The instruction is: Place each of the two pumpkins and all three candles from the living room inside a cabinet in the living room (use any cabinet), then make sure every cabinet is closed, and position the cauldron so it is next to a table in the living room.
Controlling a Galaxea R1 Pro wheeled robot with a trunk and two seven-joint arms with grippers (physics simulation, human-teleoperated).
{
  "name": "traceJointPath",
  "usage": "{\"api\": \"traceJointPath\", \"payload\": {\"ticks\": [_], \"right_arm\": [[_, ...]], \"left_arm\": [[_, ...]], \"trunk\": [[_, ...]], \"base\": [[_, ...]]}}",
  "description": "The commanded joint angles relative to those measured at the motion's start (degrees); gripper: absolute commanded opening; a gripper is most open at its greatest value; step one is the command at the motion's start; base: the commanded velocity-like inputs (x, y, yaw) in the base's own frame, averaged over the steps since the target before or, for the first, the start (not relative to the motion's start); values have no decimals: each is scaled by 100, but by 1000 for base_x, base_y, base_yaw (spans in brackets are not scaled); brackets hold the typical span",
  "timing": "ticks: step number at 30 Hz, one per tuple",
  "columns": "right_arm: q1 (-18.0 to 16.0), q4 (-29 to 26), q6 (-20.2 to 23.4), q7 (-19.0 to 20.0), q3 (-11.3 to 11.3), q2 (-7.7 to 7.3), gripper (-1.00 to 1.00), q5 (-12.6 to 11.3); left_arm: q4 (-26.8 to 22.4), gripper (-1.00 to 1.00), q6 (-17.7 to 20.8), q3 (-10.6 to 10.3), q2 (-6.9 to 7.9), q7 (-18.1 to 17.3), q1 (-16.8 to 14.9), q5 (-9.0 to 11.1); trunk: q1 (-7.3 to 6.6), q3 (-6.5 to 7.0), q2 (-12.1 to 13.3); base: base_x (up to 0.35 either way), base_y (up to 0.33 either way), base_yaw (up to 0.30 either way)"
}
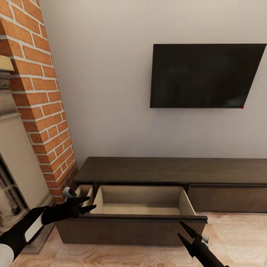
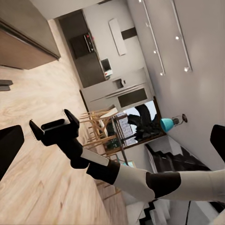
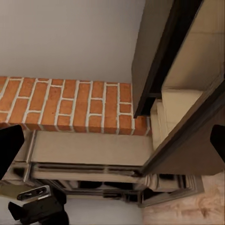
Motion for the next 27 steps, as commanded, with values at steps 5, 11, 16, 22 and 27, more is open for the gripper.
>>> {"api": "traceJointPath", "payload": {"ticks": [5, 11, 16, 22, 27], "right_arm": [[-5, 6, -185, 352, 35, 7, 100, -56], [-5, 3, -379, 523, 36, 16, 100, -63], [-5, 3, -384, 600, 36, -1, 100, -62], [-5, 3, -391, 611, 35, 5, 100, -63], [-5, 3, -396, 604, 31, 11, 100, -62]], "left_arm": [[2, 100, 61, -28, 3, -24, -6, 18], [2, 100, 61, -28, 2, -24, -6, 21], [2, 100, 61, -28, 13, -24, -6, 16], [2, 100, 61, -28, 20, -25, -6, 20], [2, 100, 61, -28, 24, -31, -6, 16]], "trunk": [[-111, 84, 199], [-243, 192, 440], [-353, 282, 640], [-485, 390, 881], [-594, 479, 1082]], "base": [[0, 0, 0], [0, 0, 0], [0, 0, 0], [0, 0, 0], [0, 0, 0]]}}
